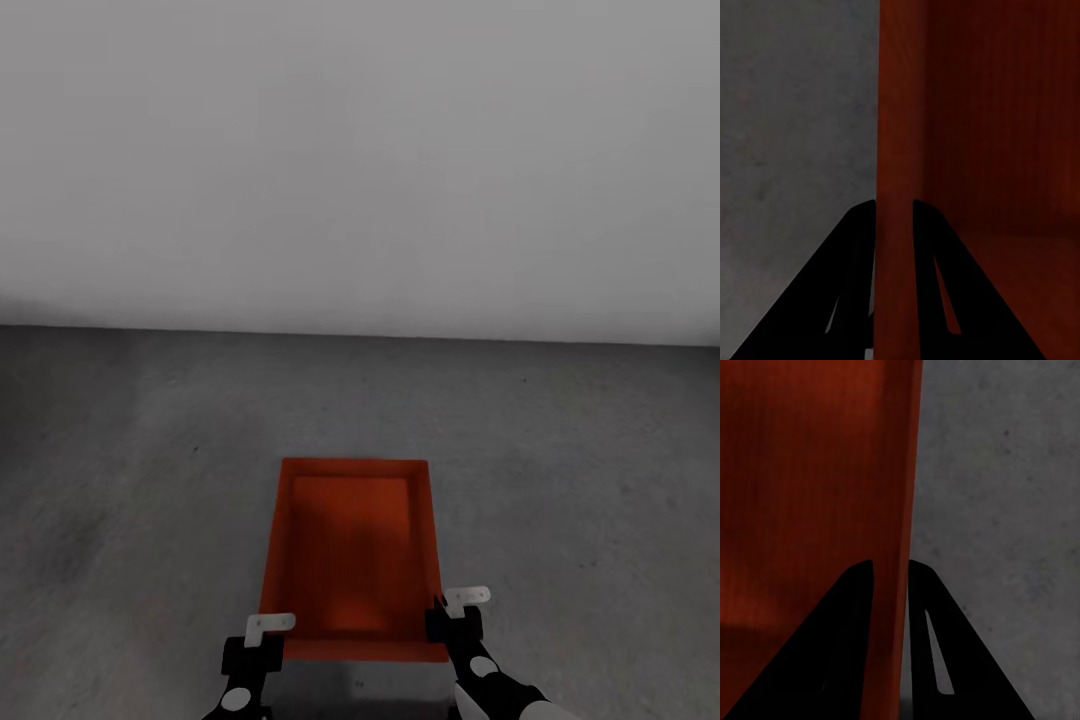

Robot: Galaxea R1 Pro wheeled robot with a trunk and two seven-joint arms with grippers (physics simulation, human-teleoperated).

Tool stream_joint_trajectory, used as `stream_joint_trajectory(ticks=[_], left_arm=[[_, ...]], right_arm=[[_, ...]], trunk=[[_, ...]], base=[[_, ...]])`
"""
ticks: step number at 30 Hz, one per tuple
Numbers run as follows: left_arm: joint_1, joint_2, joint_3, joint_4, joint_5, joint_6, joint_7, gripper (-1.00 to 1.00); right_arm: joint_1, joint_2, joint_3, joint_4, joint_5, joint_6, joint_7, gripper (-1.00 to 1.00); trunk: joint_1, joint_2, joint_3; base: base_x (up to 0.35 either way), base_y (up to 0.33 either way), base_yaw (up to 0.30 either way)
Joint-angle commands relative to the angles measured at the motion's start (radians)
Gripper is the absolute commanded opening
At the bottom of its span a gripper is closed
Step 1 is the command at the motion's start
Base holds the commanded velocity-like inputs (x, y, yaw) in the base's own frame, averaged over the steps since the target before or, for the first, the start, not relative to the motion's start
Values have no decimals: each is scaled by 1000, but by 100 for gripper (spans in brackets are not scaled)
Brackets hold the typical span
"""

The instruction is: Move the two storage containers from the living room to the garage. In the garage, place one container on the floor and stack the other container on top of it (either order is fine).

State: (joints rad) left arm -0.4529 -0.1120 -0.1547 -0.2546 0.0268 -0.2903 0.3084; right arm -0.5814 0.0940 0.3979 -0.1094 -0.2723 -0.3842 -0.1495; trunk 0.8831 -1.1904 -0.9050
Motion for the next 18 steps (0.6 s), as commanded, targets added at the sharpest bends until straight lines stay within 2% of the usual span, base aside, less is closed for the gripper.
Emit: stream_joint_trajectory(ticks=[1, 18], left_arm=[[-1, 0, 30, -14, 87, -68, 32, -100], [-1, 0, 30, -14, 87, -67, 32, -100]], right_arm=[[0, 0, -48, 8, -27, -3, -53, -100], [0, 0, -48, 8, -27, -4, -53, -100]], trunk=[[4, -8, -4], [69, -127, -57]], base=[[0, 0, 0], [0, 0, 0]])
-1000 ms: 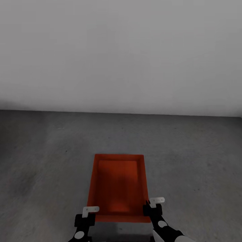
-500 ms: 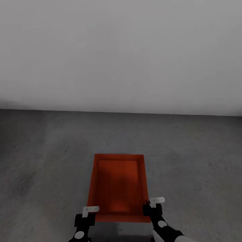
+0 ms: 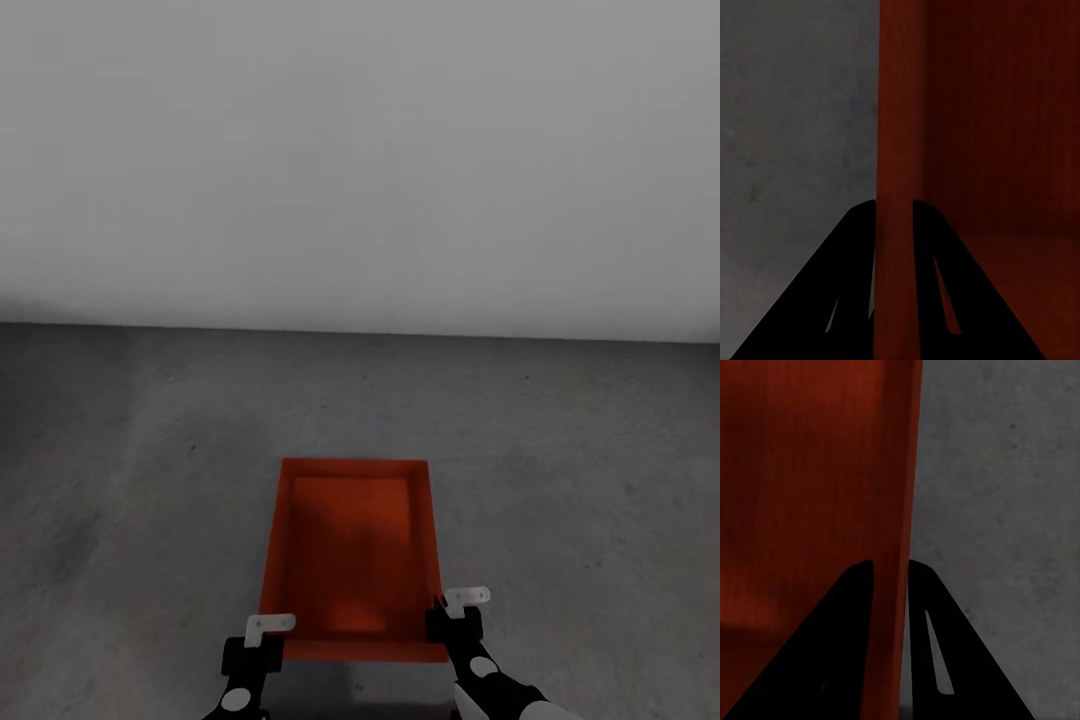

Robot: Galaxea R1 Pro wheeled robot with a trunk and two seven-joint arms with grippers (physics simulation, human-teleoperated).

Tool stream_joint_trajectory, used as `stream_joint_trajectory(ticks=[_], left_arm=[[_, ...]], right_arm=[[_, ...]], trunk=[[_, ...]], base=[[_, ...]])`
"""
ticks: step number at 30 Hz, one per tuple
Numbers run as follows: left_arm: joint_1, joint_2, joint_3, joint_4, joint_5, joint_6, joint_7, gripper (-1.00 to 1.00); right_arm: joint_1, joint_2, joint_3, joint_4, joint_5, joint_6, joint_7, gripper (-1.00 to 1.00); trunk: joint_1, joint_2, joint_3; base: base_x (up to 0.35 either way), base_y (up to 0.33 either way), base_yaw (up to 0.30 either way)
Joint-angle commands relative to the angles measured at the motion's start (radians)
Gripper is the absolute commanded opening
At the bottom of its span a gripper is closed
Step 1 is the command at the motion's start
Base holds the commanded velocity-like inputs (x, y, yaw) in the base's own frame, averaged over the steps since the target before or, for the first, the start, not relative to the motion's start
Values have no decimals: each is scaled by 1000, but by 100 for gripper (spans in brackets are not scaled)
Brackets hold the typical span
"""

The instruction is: Move the two storage containers from the living room to the garage. In the garage, place one container on the floor and stack the other container on top of it (either order is fine).

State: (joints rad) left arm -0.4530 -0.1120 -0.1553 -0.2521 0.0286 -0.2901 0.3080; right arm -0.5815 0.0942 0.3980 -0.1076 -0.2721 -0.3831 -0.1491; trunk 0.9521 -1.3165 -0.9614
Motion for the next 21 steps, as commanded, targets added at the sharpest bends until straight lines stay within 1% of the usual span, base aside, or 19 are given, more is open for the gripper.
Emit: stream_joint_trajectory(ticks=[1, 21], left_arm=[[-1, 0, 31, -16, 85, -68, 32, -100], [-1, 0, 31, -16, 85, -69, 32, -100]], right_arm=[[0, -1, -48, 6, -27, -5, -53, -100], [0, 0, -48, 6, -27, -5, -53, -100]], trunk=[[4, -8, -4], [81, -148, -66]], base=[[0, 0, 0], [0, 0, 0]])
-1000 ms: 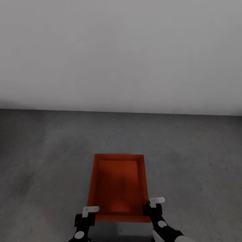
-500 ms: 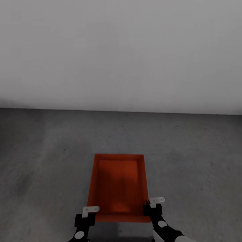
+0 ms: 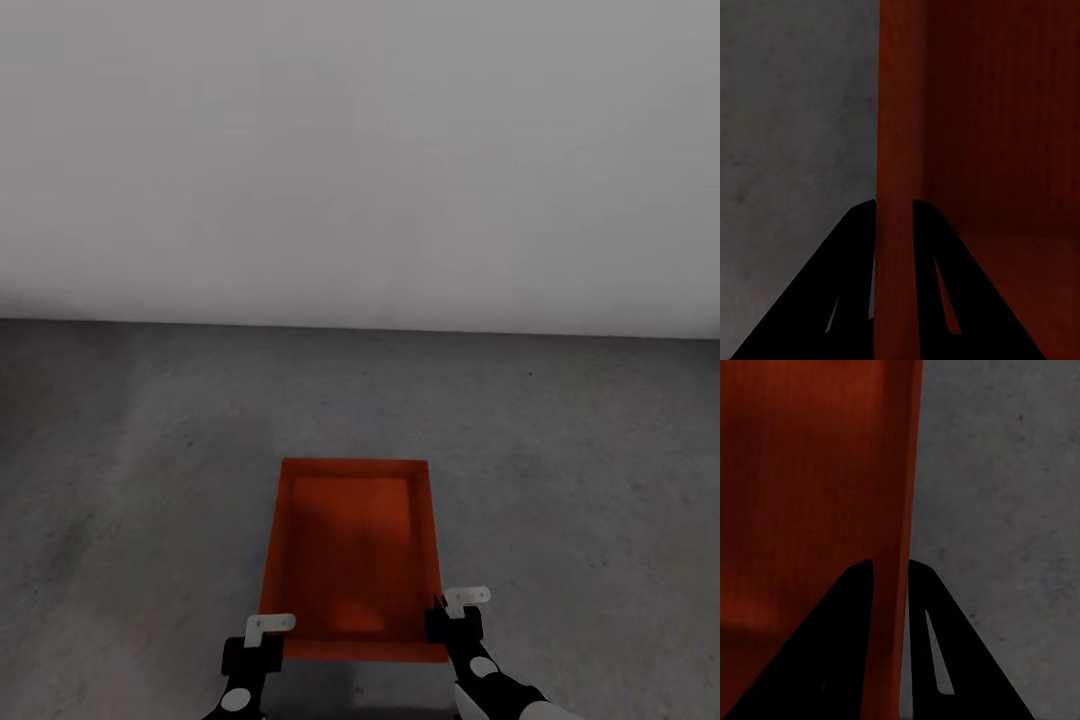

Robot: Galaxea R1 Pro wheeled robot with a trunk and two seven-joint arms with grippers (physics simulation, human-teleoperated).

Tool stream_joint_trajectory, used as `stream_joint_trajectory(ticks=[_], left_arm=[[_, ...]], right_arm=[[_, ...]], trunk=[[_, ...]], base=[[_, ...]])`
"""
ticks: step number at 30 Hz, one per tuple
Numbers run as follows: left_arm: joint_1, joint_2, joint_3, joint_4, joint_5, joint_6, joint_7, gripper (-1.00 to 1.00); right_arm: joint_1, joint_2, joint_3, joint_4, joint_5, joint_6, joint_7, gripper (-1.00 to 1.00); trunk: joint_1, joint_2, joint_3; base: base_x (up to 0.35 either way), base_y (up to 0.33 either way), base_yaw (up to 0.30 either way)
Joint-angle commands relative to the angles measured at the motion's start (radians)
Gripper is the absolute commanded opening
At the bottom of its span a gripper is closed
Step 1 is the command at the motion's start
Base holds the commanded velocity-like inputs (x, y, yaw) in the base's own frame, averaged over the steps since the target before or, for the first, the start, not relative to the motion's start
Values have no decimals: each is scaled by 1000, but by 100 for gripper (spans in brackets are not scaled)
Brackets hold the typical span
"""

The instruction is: Move the two storage containers from the living room to the garage. In the garage, place one container on the floor and stack the other container on top of it (either order is fine).

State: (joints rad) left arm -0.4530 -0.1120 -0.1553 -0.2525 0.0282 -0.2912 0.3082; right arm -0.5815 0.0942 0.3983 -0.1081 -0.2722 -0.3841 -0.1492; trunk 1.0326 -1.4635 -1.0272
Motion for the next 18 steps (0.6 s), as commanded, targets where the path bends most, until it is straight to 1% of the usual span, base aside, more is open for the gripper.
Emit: stream_joint_trajectory(ticks=[1, 13, 18], left_arm=[[-1, 0, 31, -16, 85, -68, 32, -100], [-1, 0, 31, -16, 85, -67, 31, -100], [-1, 1, 31, -17, 85, -68, 31, -100]], right_arm=[[0, 0, -49, 7, -27, -4, -53, -100], [0, 1, -49, 7, -27, -4, -55, -100], [0, 0, -49, 7, -27, -4, -54, -100]], trunk=[[4, -8, -4], [50, -92, -41], [69, -127, -57]], base=[[0, 0, 0], [-1, 0, 0], [-62, 0, 0]])
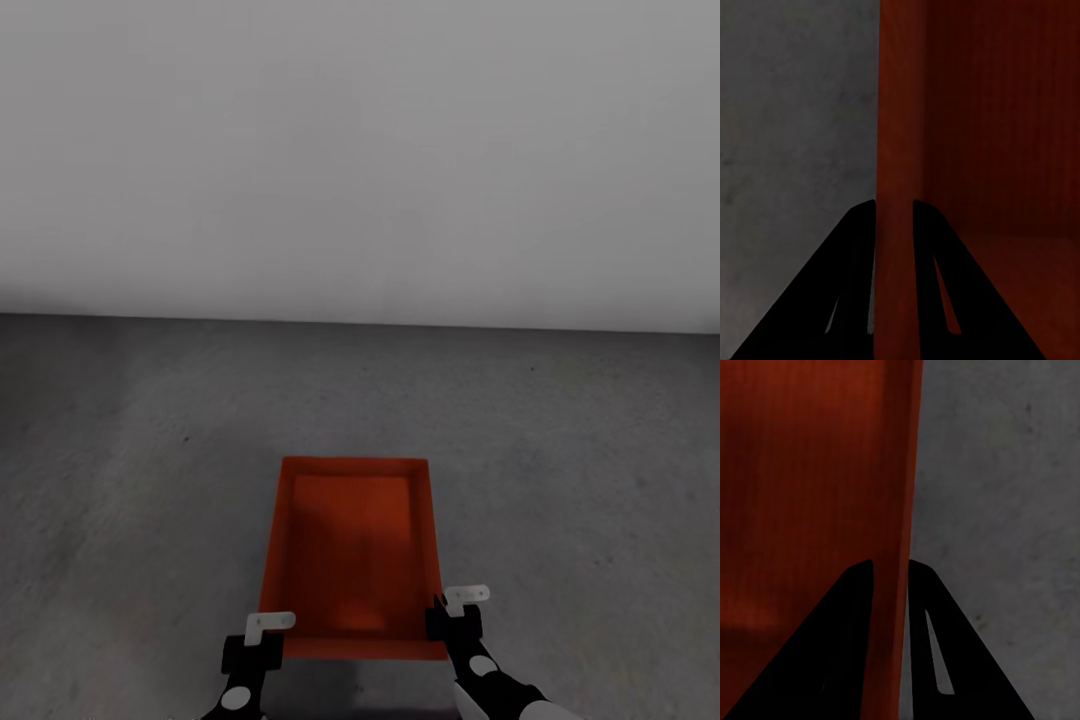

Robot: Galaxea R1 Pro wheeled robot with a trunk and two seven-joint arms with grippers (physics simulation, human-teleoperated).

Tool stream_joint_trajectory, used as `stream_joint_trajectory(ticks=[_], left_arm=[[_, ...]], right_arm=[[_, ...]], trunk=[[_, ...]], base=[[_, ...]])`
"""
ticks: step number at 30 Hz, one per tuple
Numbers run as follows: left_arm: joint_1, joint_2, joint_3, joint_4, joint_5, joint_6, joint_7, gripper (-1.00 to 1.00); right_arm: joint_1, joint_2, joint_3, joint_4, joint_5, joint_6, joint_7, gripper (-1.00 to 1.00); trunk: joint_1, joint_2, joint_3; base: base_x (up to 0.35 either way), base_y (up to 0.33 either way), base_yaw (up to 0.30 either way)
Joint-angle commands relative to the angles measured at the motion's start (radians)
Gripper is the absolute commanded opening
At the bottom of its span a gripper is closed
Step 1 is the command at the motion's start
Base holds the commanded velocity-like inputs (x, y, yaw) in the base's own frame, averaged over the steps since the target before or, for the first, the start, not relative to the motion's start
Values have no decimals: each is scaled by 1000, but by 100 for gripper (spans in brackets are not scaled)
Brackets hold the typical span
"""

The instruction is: Move the two storage containers from the living room to the garage. In the garage, place one container on the floor and stack the other container on top of it (either order is fine).

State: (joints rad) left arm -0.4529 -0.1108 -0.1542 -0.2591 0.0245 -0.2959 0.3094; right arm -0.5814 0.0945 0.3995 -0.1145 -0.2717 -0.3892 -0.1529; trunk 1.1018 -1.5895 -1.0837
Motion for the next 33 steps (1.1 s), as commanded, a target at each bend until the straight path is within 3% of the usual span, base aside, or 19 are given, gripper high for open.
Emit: stream_joint_trajectory(ticks=[1, 33], left_arm=[[-1, 0, 30, -11, 89, -63, 30, -100], [-1, -1, 29, -11, 89, -63, 30, -100]], right_arm=[[0, 0, -50, 13, -27, 1, -51, -100], [0, -1, -50, 13, -27, 1, -51, -100]], trunk=[[4, -8, -4], [126, -232, -104]], base=[[-76, 0, 0], [-82, 0, 0]])
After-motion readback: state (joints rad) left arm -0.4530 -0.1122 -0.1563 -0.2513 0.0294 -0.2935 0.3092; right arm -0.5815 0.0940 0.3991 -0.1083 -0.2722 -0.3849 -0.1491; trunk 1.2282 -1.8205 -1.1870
